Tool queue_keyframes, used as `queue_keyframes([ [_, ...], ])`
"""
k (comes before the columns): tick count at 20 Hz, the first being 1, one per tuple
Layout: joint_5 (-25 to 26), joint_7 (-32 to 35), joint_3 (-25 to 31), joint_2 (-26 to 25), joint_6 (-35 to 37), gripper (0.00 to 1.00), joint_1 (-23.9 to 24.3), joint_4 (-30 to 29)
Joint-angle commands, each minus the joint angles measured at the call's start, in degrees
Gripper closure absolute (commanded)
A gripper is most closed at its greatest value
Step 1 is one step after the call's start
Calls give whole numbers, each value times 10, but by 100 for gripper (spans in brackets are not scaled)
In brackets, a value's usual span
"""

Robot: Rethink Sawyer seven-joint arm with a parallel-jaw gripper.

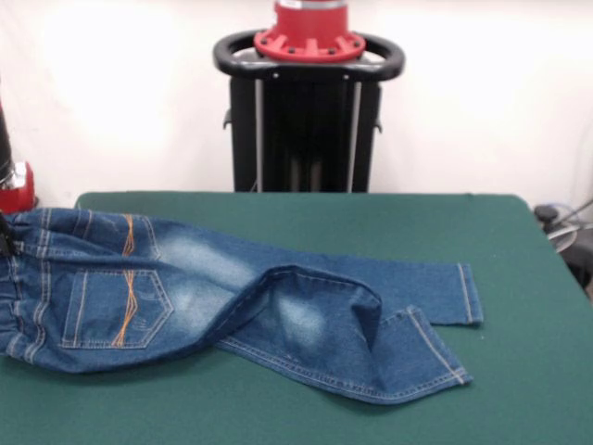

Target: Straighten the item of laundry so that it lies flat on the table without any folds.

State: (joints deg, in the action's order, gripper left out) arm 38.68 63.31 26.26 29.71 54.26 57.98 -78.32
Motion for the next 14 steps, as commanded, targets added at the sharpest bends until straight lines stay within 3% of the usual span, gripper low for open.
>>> queue_keyframes([
  [1,29,-77,-10,7,30,100,-14,17],
  [14,10,-49,-9,-10,36,100,-17,14],
])
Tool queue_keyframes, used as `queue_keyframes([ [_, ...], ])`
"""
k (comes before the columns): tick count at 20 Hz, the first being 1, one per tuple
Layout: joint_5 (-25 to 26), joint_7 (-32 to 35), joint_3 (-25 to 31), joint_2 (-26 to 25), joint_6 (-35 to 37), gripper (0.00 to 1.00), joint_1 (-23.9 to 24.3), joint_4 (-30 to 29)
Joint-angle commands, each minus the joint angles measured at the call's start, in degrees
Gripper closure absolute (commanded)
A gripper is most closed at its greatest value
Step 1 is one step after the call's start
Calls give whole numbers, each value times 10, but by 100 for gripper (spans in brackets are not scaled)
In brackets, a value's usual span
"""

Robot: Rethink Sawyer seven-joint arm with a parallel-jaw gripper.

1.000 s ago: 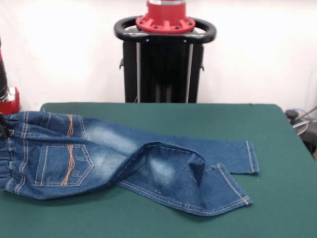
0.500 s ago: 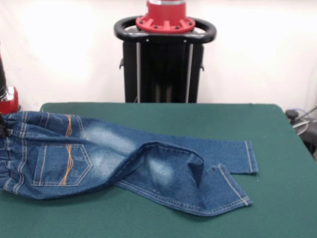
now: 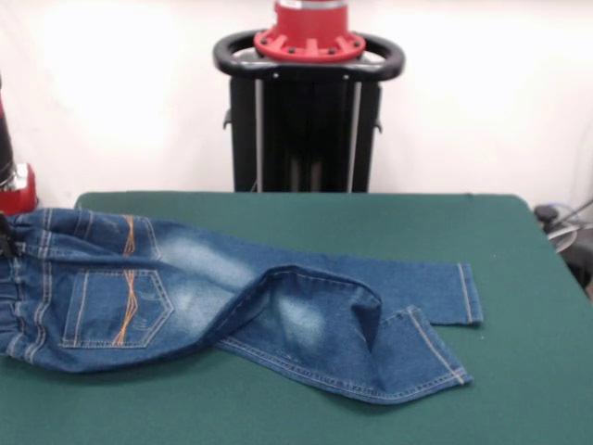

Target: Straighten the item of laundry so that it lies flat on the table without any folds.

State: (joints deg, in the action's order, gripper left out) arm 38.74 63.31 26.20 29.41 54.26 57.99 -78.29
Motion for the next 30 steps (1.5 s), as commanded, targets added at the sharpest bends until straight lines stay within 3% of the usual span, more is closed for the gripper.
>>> queue_keyframes([
  [1,9,-47,-9,-7,34,0,-18,11],
  [15,-26,11,-4,20,16,0,-22,-36],
  [19,-72,79,1,42,-10,0,-24,-83],
  [22,-79,134,-23,62,-26,0,-54,-110],
  [30,-122,204,-59,87,-62,0,-98,-152],
])
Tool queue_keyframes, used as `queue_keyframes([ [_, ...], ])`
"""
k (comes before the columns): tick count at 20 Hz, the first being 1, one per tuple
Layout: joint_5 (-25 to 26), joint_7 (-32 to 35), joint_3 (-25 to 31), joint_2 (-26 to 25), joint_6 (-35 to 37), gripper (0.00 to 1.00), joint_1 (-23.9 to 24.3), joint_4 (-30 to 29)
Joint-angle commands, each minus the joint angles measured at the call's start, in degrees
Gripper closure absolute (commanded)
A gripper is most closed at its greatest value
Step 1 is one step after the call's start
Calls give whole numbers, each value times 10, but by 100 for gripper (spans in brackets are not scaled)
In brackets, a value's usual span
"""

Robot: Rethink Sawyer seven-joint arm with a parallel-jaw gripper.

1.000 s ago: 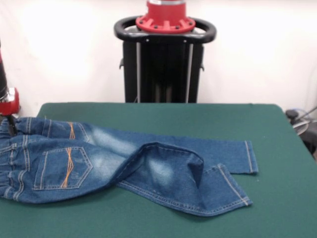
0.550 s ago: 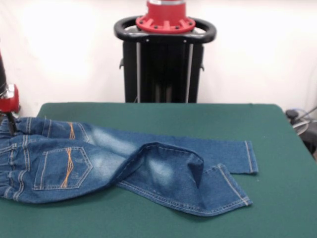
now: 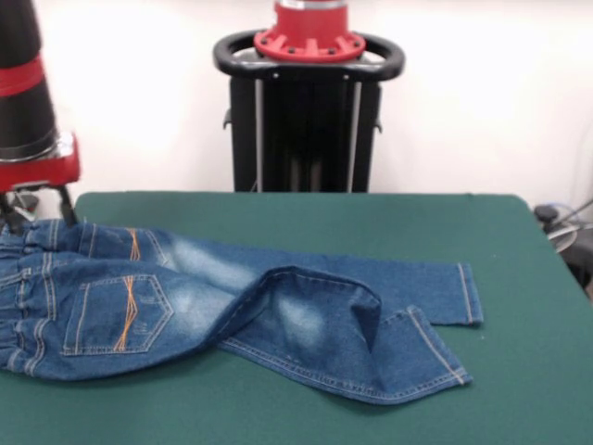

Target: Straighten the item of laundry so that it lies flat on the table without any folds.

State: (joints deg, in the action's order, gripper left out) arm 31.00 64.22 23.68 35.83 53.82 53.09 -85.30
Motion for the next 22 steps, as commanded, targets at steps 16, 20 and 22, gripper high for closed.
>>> queue_keyframes([
  [16,-155,379,-138,13,-223,0,-203,-155],
  [20,-177,409,-151,20,-242,0,-234,-170],
  [22,-186,426,-155,23,-254,0,-247,-178],
])
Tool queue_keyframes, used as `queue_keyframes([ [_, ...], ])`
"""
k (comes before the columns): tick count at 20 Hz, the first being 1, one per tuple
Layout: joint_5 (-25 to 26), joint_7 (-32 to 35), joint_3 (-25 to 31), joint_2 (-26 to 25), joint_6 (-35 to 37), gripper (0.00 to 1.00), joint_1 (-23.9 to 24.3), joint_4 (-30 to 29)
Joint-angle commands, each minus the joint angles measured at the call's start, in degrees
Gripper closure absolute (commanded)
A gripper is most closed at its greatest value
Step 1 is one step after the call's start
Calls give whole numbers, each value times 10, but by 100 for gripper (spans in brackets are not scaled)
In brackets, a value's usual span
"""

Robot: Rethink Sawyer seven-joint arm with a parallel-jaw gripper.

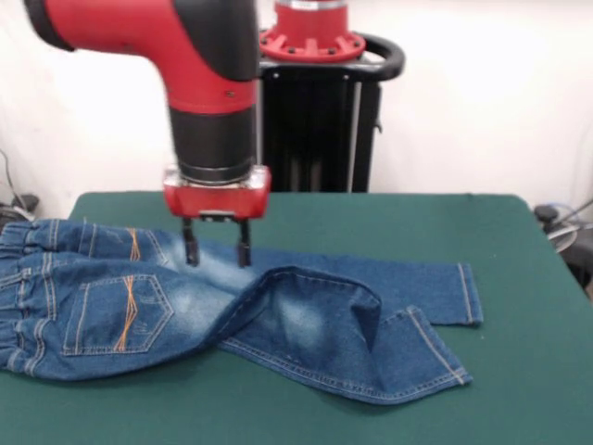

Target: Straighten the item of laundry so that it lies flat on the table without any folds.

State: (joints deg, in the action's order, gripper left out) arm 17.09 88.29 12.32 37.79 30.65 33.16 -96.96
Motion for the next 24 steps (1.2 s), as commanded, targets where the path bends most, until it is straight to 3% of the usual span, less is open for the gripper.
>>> queue_keyframes([
  [1,-49,190,-45,5,-25,0,-53,-64],
  [16,-126,278,-58,-18,-164,0,-103,-122],
  [24,-94,194,-118,-28,-52,0,-157,-68],
])
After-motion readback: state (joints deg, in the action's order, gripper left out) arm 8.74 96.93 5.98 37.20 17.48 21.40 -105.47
